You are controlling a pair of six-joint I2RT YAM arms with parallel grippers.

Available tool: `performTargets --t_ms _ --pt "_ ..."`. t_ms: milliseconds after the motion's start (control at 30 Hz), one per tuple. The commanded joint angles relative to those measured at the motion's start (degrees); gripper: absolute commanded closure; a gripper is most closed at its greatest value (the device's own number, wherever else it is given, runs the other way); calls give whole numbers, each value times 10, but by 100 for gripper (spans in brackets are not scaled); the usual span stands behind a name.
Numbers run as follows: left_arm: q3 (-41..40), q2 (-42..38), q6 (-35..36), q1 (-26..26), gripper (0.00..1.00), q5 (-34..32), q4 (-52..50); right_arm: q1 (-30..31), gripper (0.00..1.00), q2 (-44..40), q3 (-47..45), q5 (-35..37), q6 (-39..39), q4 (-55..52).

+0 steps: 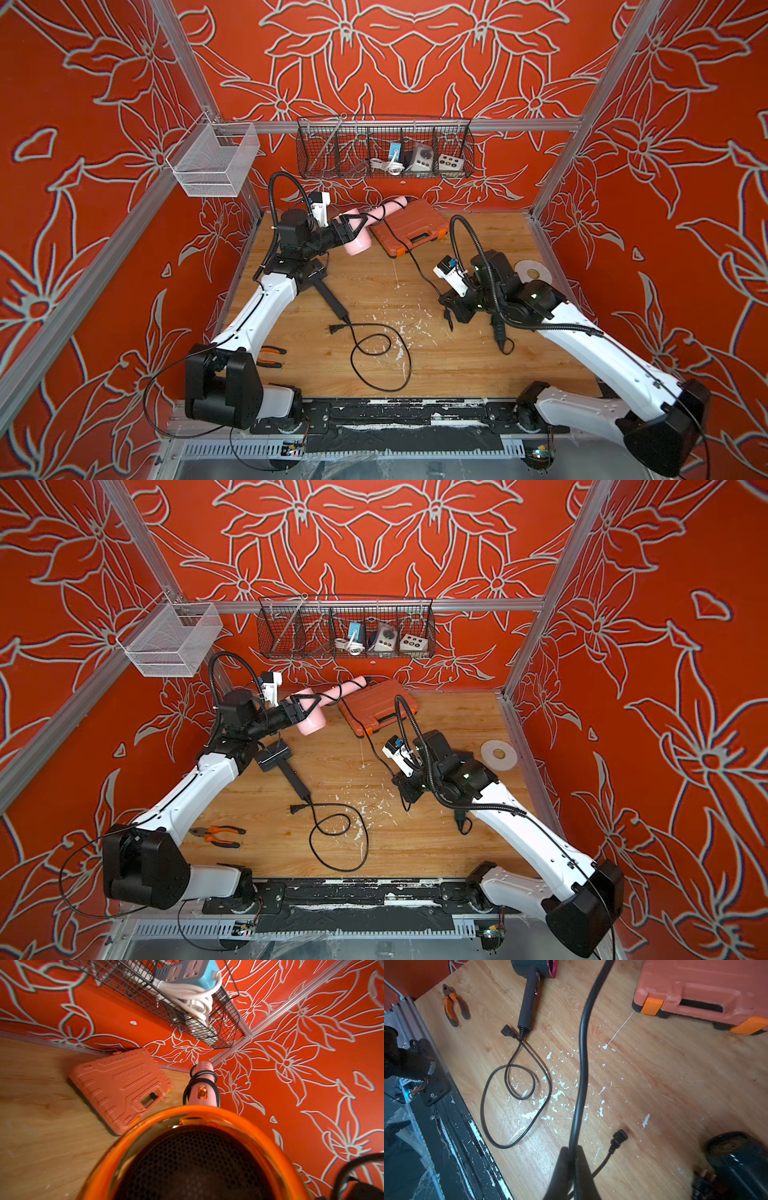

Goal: Wrap the cord around the hair dryer
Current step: Wrap the power cord around the hair dryer.

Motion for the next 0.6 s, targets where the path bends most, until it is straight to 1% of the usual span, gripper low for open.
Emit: performTargets --t_ms 0,100,167,367,467,567 --pt "47 0 89 4 100 -57 -50 6 100 -4 75 33 -48 -105" --pt "61 3 130 -14 100 -65 -107 6 100 11 147 57 -83 -146" --pt "77 9 163 -37 100 -67 -151 6 100 27 198 87 -111 -171" --pt "117 19 246 -126 100 -81 -279 6 100 82 308 187 -178 -209" --pt "122 19 268 -153 100 -53 -323 6 100 106 348 213 -203 -209" --pt "110 15 282 -170 100 13 -342 5 100 127 376 233 -229 -197"
